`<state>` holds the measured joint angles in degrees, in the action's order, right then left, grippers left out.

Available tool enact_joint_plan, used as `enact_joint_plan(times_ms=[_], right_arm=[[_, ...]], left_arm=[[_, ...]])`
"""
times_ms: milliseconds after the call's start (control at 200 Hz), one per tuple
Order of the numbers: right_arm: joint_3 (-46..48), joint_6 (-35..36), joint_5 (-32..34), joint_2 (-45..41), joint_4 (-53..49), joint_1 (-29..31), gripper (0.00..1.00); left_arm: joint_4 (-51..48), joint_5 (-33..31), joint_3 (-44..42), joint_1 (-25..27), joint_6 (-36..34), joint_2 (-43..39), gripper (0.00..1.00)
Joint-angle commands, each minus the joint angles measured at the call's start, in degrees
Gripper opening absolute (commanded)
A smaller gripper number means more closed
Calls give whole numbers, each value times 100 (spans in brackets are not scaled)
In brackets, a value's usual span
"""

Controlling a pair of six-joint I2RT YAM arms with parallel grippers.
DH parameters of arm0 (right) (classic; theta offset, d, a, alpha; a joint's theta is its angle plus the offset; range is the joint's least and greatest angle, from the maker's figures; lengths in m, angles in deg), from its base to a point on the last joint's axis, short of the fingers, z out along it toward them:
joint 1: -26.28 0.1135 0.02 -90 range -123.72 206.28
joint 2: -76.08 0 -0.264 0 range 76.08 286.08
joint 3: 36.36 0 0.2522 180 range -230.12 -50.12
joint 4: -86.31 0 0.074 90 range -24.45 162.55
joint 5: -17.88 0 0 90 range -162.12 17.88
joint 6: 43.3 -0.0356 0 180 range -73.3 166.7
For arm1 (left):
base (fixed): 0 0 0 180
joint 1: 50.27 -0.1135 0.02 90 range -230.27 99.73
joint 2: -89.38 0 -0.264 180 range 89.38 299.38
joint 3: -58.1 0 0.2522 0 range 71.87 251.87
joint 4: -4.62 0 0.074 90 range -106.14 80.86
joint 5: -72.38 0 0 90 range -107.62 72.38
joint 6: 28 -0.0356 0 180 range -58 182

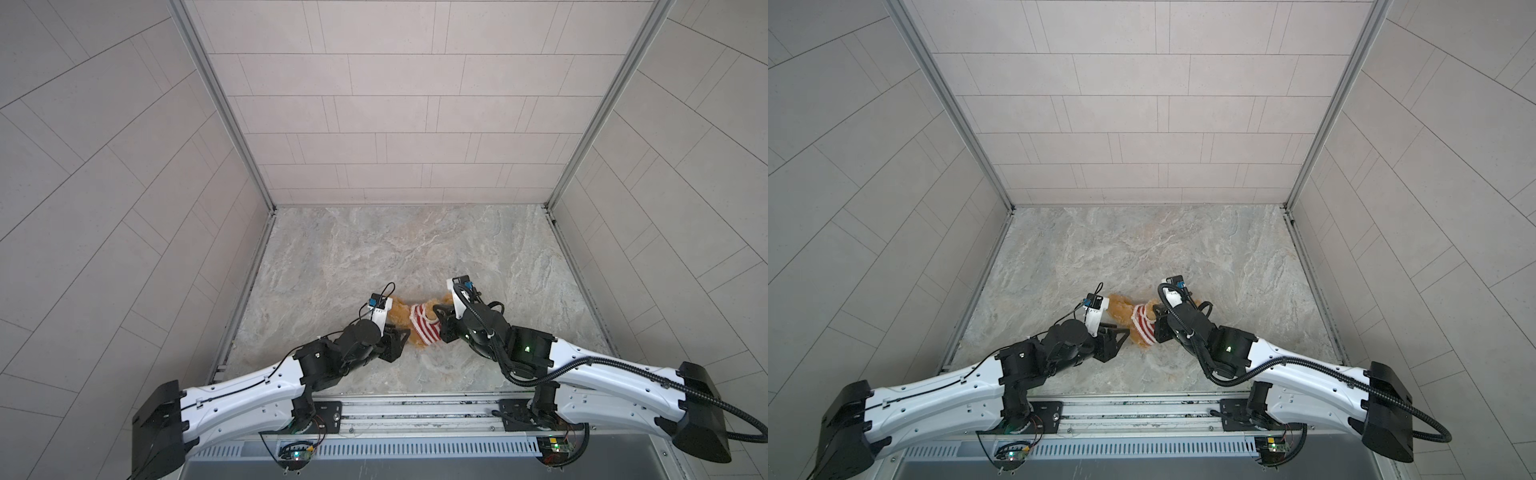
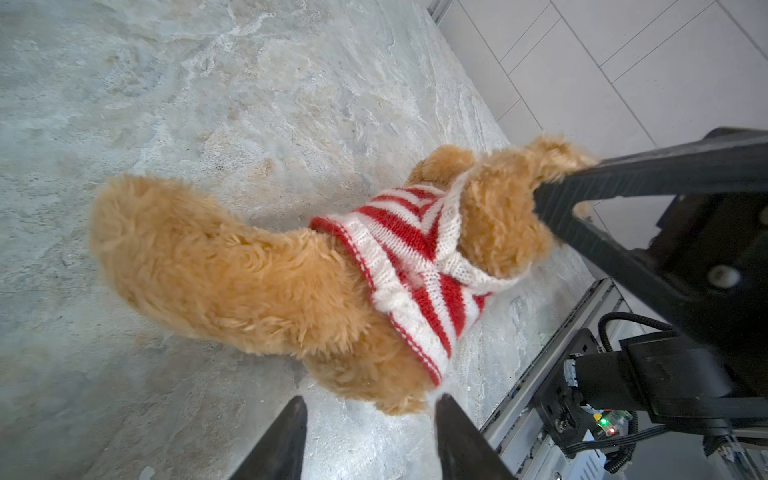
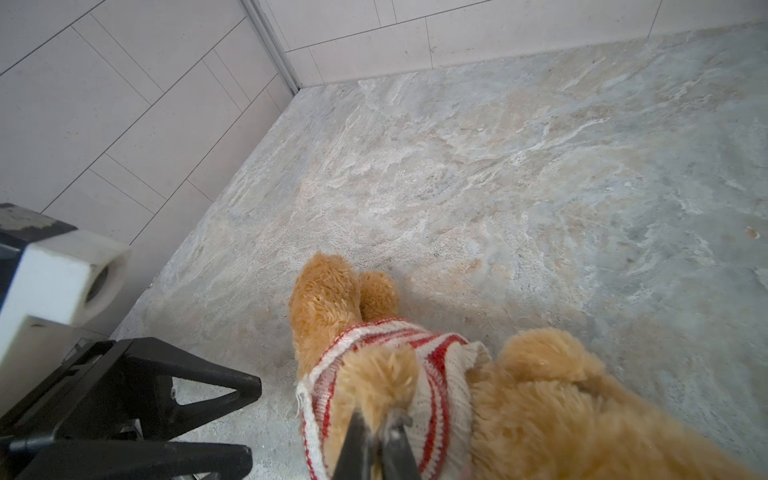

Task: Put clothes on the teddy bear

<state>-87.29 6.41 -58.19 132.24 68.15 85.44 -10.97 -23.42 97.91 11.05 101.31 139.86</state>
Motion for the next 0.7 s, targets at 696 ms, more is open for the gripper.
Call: enact_joint_plan(times_ms=[696], right_arm=[[116, -517, -528, -589, 399, -352, 0]], left_arm=[[1224, -254, -827, 14, -215, -529, 78]])
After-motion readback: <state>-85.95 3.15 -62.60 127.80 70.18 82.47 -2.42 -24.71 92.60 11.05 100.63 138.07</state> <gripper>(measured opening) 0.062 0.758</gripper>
